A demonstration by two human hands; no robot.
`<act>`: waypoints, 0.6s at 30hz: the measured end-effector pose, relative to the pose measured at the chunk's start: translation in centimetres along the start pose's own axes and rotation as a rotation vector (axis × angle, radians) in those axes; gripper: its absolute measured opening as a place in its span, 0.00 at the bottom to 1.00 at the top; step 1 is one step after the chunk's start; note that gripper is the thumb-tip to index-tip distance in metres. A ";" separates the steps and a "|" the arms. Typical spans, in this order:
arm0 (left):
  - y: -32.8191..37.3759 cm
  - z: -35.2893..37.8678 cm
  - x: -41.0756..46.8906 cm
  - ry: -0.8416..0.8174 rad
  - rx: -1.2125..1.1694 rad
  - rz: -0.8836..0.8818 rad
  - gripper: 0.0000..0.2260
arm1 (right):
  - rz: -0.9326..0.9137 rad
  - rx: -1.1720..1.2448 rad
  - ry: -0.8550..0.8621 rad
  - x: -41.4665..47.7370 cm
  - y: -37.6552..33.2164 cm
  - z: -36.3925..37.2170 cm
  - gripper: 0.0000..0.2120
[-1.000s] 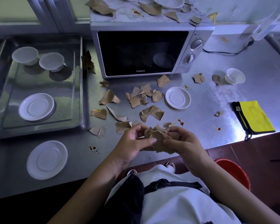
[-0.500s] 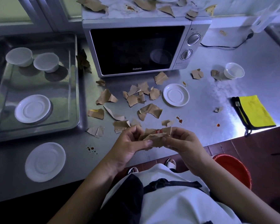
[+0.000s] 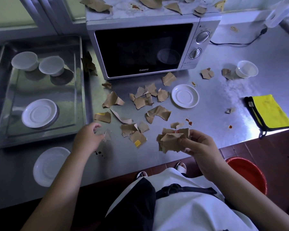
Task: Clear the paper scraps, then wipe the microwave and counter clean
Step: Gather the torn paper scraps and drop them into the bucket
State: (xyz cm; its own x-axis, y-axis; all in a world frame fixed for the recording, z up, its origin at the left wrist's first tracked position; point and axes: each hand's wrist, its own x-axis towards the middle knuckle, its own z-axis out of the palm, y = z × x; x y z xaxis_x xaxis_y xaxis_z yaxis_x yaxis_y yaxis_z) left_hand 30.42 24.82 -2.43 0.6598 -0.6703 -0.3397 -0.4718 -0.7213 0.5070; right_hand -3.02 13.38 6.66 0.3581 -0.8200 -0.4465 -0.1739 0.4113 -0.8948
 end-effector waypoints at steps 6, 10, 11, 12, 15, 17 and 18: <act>-0.8 2.8 1.0 -0.054 0.165 0.034 0.22 | 0.015 -0.004 0.005 0.0 0.2 -0.1 0.09; -0.7 3.2 1.6 -0.039 0.217 0.054 0.22 | 0.022 -0.007 0.008 -0.1 0.3 -0.3 0.09; -0.7 3.2 1.8 -0.040 0.233 0.054 0.21 | 0.021 -0.006 0.007 -0.2 0.3 -0.4 0.09; -0.6 3.2 2.1 -0.038 0.248 0.052 0.20 | 0.021 -0.003 0.007 -0.2 0.4 -0.5 0.09; -0.4 3.2 2.6 -0.015 0.260 0.045 0.16 | 0.025 0.017 0.012 -0.4 0.4 -0.9 0.09; -0.1 3.2 2.6 0.008 0.227 0.043 0.14 | 0.025 0.024 0.017 -0.5 0.4 -1.0 0.09; 0.2 3.1 2.4 0.019 0.188 0.043 0.12 | 0.024 0.029 0.022 -0.6 0.4 -1.0 0.09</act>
State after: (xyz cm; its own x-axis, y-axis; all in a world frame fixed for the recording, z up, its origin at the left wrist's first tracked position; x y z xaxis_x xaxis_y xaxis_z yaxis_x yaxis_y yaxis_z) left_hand 30.14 22.53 -5.59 0.6466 -0.6993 -0.3049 -0.5998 -0.7130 0.3632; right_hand -4.25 13.58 6.56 0.3335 -0.8184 -0.4680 -0.1552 0.4420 -0.8835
